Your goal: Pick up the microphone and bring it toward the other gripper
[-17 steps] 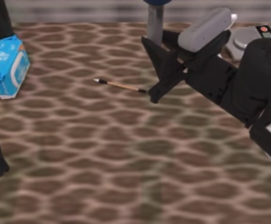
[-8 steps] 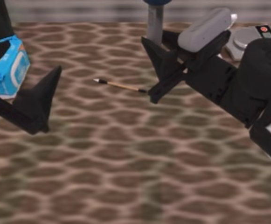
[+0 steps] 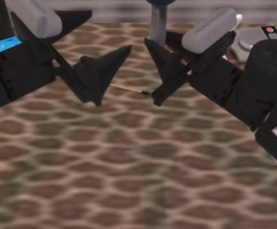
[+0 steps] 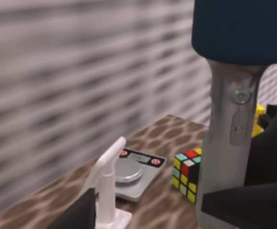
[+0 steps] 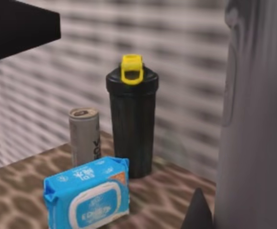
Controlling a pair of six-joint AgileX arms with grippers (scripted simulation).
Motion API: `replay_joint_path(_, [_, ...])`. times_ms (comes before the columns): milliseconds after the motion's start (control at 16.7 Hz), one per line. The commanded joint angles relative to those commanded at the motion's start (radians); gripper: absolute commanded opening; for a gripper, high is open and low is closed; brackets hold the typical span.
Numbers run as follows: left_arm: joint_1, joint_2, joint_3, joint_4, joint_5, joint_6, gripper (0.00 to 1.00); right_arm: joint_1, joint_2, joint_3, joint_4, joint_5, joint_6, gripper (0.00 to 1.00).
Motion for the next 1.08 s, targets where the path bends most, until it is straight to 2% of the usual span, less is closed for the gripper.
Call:
replay_joint_path(480, [-0.013, 0.032, 0.023, 0.012, 0.001, 0.0, 1.0, 0.0, 0.0, 0.0, 0.0, 0.0, 0.0, 0.0])
replay_joint_path(960, [-0.161, 0.361, 0.267, 0.094, -0.139, -0.004, 1.0, 0.0, 0.0, 0.0, 0.0, 0.0, 0.0, 0.0])
replay_joint_path(1080, [-0.178, 0.388, 0.292, 0.101, -0.155, -0.005, 1.0, 0.0, 0.0, 0.0, 0.0, 0.0, 0.0, 0.0])
